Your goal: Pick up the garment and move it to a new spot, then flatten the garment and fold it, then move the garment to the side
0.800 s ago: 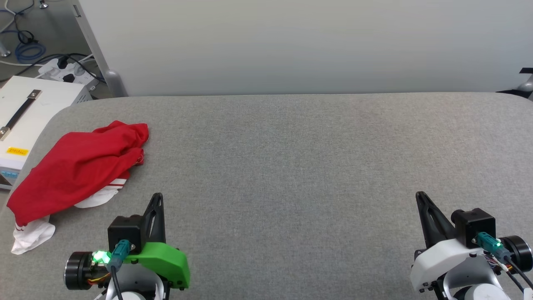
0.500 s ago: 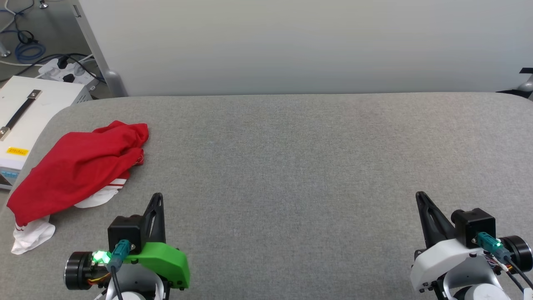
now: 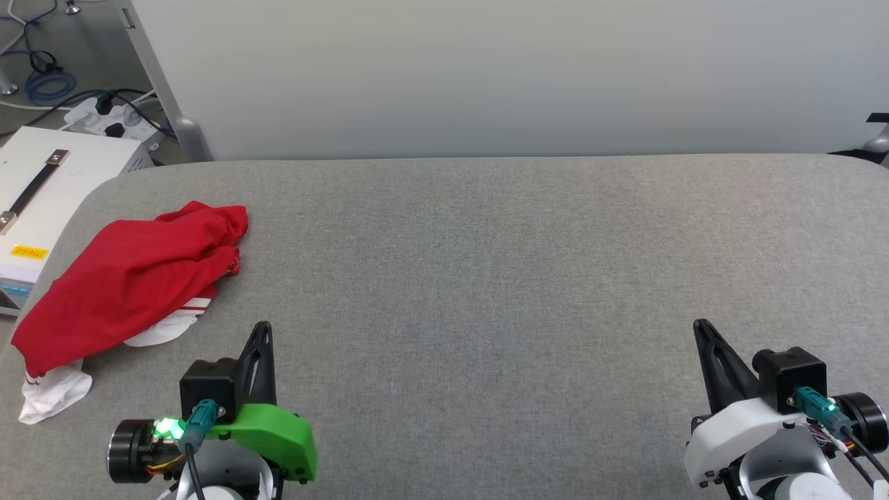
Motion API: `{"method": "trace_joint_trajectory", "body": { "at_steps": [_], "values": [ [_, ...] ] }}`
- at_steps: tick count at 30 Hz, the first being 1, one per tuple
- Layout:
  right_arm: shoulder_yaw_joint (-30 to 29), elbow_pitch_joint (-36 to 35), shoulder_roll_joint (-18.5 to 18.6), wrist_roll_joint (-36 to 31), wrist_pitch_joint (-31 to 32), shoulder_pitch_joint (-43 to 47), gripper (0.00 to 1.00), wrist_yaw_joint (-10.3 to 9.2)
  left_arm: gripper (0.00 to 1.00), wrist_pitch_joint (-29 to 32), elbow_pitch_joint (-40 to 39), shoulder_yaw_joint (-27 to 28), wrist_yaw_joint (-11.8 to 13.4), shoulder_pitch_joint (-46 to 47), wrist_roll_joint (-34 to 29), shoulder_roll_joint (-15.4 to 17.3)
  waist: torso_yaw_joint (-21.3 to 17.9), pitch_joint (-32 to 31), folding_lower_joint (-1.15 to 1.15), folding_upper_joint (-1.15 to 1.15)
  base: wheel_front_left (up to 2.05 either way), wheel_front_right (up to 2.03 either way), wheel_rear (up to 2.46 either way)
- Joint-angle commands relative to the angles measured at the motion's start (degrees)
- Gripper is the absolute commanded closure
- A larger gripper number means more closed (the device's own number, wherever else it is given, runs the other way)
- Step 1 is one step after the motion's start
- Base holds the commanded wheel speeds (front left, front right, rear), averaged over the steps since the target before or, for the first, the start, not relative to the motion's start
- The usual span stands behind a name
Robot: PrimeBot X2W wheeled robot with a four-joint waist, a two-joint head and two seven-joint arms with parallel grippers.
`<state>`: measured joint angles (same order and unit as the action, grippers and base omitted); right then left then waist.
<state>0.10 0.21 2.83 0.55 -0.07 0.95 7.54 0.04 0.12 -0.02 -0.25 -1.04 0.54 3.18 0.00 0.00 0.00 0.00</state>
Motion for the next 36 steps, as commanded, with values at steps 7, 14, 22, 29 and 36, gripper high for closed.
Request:
{"method": "trace_joint_trajectory", "body": {
  "at_steps": [7, 14, 22, 29, 36],
  "values": [
    [-0.1, -0.2, 0.0, -0.6, 0.1, -0.9, 1.0, -0.05, 1.0, 0.0, -0.1, 0.0, 0.2, 1.0, -0.5, -0.3, 0.0, 0.0, 0.0, 0.0, 0.0, 0.0, 0.0],
    [-0.1, -0.2, 0.0, -0.6, 0.1, -0.9, 1.0, -0.05, 1.0, 0.0, -0.1, 0.0, 0.2, 1.0, -0.5, -0.3, 0.0, 0.0, 0.0, 0.0, 0.0, 0.0, 0.0],
    [0.0, 0.1, 0.0, 0.1, 0.0, 0.0, 0.0, 0.0, 0.0, 0.0, 0.0, 0.0, 0.0, -0.1, 0.0, 0.0, 0.0, 0.0, 0.0, 0.0, 0.0, 0.0, 0.0],
    [-0.2, 0.5, 0.0, 0.7, -0.7, 0.0, 0.0, 0.0, 0.0, -0.7, 0.8, 0.1, 0.0, 0.1, 0.6, 0.0, 0.0, 0.0, 0.0, 0.0, 0.0, 0.0, 0.0],
    [-1.0, 1.1, 0.0, 0.8, -1.5, -0.1, 0.0, -0.01, 0.0, -1.5, 1.7, 0.1, 0.0, 0.3, 1.2, 0.0, 0.0, 0.1, 0.0, 0.0, 0.0, 0.0, 0.0]
  ]
}}
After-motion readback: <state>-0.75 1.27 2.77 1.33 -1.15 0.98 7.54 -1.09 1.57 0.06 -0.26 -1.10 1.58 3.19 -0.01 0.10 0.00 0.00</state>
